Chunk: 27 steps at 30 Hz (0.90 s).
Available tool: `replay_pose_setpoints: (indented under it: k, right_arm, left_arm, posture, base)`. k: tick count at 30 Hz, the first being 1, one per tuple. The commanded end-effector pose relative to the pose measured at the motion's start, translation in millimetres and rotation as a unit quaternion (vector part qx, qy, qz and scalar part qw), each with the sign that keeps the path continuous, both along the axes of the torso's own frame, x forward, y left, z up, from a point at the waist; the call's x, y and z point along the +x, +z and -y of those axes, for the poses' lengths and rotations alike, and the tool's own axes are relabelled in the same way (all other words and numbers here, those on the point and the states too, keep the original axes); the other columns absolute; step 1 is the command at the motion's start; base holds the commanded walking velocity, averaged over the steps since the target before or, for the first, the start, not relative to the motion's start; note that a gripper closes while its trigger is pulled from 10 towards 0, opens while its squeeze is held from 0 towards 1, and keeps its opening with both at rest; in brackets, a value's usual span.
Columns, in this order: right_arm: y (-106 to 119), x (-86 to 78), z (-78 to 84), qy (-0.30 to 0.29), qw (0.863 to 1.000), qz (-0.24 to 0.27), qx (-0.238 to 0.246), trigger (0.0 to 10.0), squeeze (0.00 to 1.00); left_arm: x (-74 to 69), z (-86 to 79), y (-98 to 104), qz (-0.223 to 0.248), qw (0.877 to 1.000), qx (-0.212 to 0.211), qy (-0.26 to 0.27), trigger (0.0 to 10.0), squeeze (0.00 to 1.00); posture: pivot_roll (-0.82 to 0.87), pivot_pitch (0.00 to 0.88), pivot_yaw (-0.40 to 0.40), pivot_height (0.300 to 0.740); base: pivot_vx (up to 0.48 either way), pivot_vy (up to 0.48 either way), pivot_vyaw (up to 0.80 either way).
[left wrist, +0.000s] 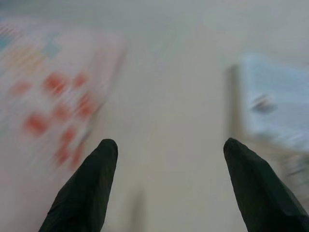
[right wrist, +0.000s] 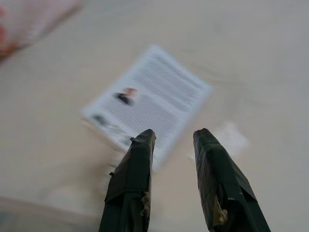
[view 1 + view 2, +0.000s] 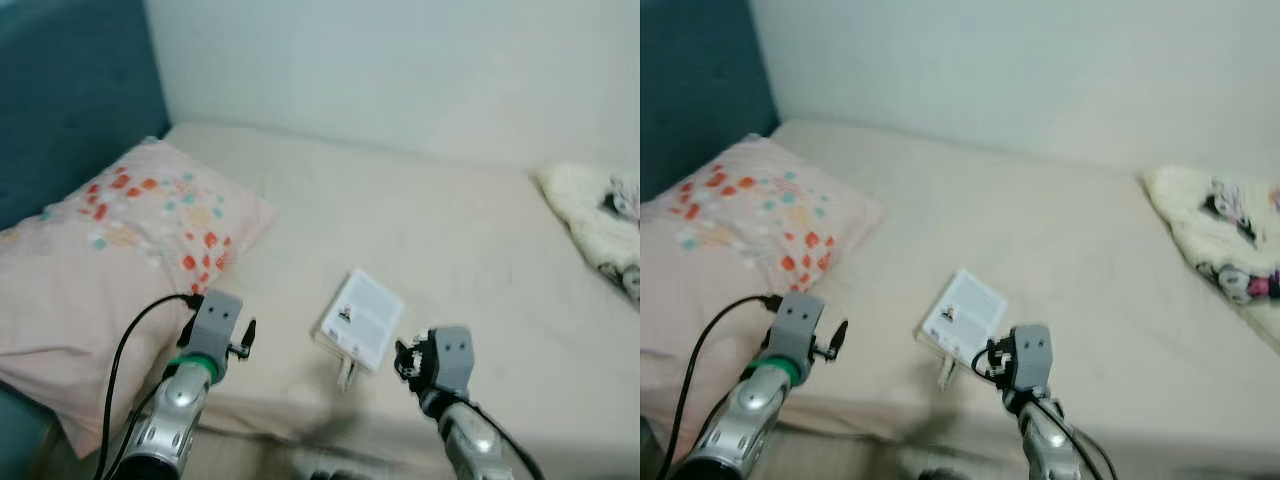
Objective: Clean up the room
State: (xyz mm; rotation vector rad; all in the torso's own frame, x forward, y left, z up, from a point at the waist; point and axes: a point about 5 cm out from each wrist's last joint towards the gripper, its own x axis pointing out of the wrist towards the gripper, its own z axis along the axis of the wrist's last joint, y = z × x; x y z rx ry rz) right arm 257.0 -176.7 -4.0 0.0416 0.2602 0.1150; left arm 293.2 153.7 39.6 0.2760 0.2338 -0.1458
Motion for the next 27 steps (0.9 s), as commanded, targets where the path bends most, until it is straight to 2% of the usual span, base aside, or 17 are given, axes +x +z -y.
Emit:
replay_pose_setpoints:
  k: [1, 9, 27]
  right_arm:
    - [0.5, 0.1, 3.3, -0.011, 1.000, 0.006, 0.004, 10.0, 0.00]
    - [1.4, 1.7, 6.5, -0.017, 1.000, 0.008, -0.008, 10.0, 0.00]
    - [0.0, 1.5, 7.6, -0.018, 1.000, 0.008, -0.013, 10.0, 0.00]
  left_arm:
    - [-5.1, 0.6, -7.4, -0.011, 1.000, 0.003, -0.006, 10.0, 0.00]
    - [-4.8, 0.0, -8.9, -0.012, 1.000, 0.002, -0.005, 10.0, 0.00]
    - [-5.4, -3.1, -12.3, -0.015, 1.000, 0.002, 0.002, 10.0, 0.00]
  posture:
    - [0.02, 0.038, -0.022, 0.740]
    - [0.02, 0.034, -0.023, 0.740]
    - [0.02, 0.042, -0.024, 0.740]
  base:
    - [0.000, 0.000, -0.79]
    - [0.000, 0.000, -0.69]
    - [0.000, 0.480, 0.00]
